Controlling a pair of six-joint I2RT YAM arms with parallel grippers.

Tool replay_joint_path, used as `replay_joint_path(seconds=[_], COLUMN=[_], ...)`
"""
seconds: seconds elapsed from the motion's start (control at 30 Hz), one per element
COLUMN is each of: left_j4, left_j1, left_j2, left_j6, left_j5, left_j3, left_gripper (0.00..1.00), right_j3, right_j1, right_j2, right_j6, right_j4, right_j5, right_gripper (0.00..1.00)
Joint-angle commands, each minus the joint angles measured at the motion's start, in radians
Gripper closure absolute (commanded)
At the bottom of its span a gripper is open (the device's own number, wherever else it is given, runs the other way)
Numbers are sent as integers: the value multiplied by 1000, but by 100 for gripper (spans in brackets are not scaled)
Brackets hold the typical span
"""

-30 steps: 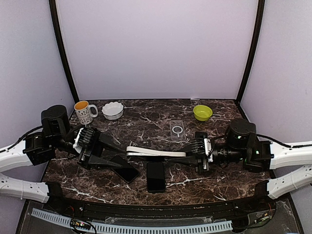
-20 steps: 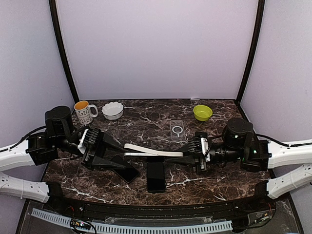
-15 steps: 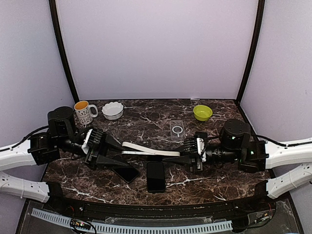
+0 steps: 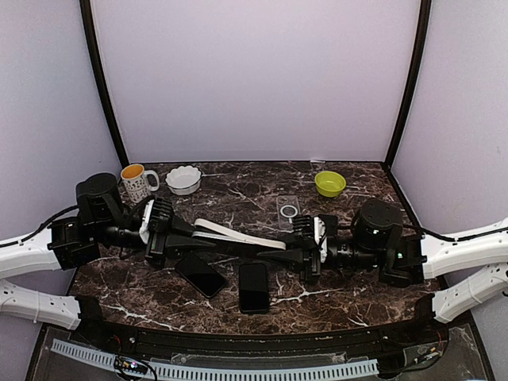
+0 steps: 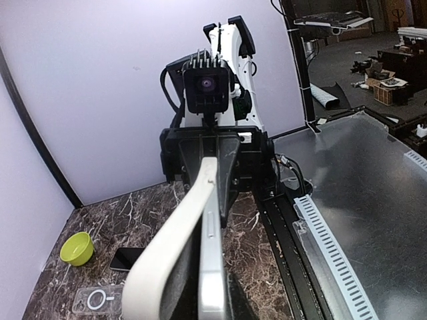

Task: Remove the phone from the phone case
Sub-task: Pass from the right arm to the left, then remove the phone case from the phone.

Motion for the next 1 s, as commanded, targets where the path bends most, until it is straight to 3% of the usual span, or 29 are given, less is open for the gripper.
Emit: replay_joint_path(seconds=[0.0,0.07,0.1,0.17,0.2,0.27,0.5,0.7,0.97], left_j4=[57,72,82,86,85,80,49,28,-78], left_j1=[-12,-12,-12,-12,-13,-12,-12,-12,-13], left_j2=[11,12,13,16,17,18,38,102,289], left_j6=[38,47,53,77,96,129,256,446,610], left_j5=[-28,-34,-40,-51,-57,-76,-129,-105,-92], left_j3=[-22,-28,-35,-44,-47,-55,-83,-82,52], left_gripper=[100,100,100,100,100,100,100,100,100], right_j3=[3,-8,-15,-30,-39,-58,-91,12,183], right_j1=[24,26,28,29,29,30,32,31,44], right_j2=[2,4,3,-7,-14,-38,-179,-219,-133], right_j6=[130,165,185,243,260,304,389,408,461], right_j4=[231,236,233,207,187,144,-138,-434,-615], right_j5=[46,89,114,178,202,243,319,333,396], right_gripper=[100,98,84,42,26,4,1,2,13])
